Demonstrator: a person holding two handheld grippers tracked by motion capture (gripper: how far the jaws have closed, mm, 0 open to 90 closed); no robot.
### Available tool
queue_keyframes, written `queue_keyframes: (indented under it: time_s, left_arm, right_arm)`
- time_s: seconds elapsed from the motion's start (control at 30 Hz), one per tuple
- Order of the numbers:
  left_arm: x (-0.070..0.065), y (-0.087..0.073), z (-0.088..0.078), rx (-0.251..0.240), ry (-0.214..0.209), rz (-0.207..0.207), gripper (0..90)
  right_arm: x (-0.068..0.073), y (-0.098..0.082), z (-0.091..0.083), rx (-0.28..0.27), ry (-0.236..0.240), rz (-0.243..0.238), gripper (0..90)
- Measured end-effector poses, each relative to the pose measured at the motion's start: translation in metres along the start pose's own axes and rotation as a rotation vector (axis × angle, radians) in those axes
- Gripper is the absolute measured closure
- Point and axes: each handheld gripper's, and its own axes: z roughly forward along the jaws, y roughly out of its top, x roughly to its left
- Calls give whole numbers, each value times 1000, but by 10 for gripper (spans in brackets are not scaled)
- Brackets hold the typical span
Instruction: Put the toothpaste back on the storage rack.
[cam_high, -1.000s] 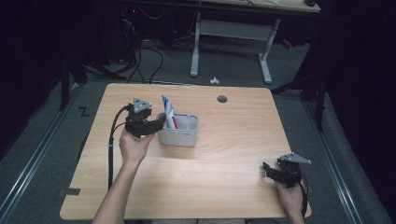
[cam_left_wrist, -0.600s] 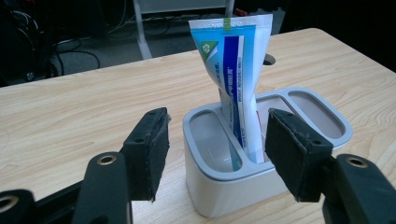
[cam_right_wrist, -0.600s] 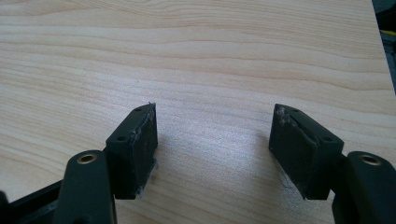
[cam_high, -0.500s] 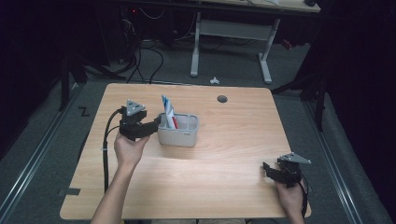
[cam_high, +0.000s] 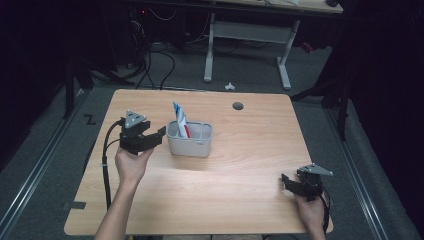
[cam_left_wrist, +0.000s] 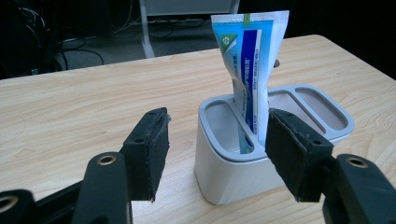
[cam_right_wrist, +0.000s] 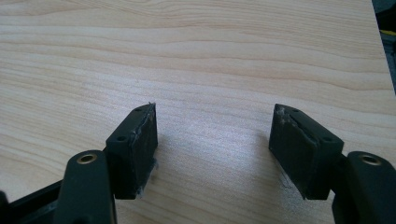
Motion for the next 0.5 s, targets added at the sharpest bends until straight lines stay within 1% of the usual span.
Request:
queue_keyframes:
  time_s: [0.13, 0.2, 0.5]
  left_arm:
    - [2, -2, -3, -6, 1, -8, 401]
    - [5, -4, -6, -10, 4, -19, 400]
    - [11, -11, -13, -15, 8, -35, 400]
  right_arm:
    - [0, 0, 0, 1, -1, 2, 326]
    - [0, 0, 0, 0, 0, 1, 326]
    - [0, 0, 0, 0, 0, 0, 326]
